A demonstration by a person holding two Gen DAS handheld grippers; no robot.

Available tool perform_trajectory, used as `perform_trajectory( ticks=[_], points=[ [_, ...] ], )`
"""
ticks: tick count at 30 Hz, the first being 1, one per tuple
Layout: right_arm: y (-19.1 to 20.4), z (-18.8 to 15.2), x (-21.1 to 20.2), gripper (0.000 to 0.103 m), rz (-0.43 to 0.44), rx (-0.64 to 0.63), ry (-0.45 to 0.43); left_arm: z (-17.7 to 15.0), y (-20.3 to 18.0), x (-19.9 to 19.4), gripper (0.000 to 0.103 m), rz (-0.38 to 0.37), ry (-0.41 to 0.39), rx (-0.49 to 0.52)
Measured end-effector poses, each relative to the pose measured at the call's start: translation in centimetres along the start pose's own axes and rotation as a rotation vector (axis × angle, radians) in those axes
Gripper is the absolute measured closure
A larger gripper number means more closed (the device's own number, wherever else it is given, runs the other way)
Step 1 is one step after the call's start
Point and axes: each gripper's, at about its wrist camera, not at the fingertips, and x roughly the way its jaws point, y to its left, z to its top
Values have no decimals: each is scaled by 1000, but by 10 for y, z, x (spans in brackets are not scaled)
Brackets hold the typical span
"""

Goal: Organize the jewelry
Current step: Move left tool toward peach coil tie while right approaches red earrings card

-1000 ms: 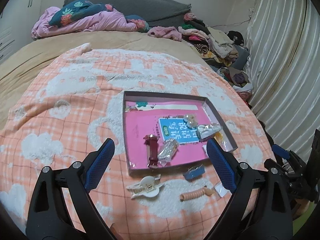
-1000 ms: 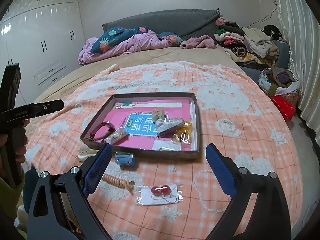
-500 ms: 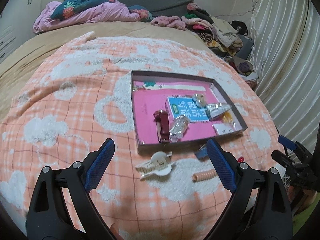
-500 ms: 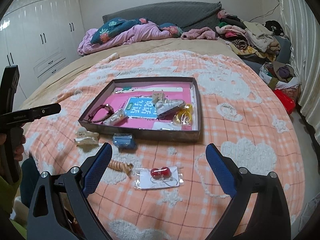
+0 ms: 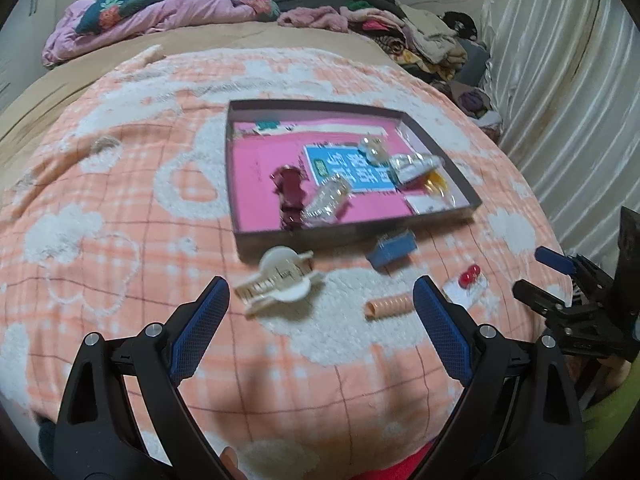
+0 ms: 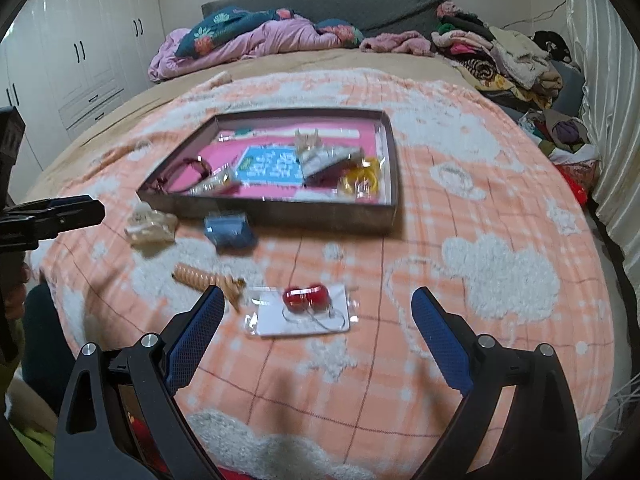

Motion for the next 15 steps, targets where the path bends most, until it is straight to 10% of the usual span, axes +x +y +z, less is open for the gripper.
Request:
perform_trajectory(
  ticks=[15],
  points=[
    [7,-23,49,9,42,-57,81,-31,-25,41,17,-40,105,77]
  ],
)
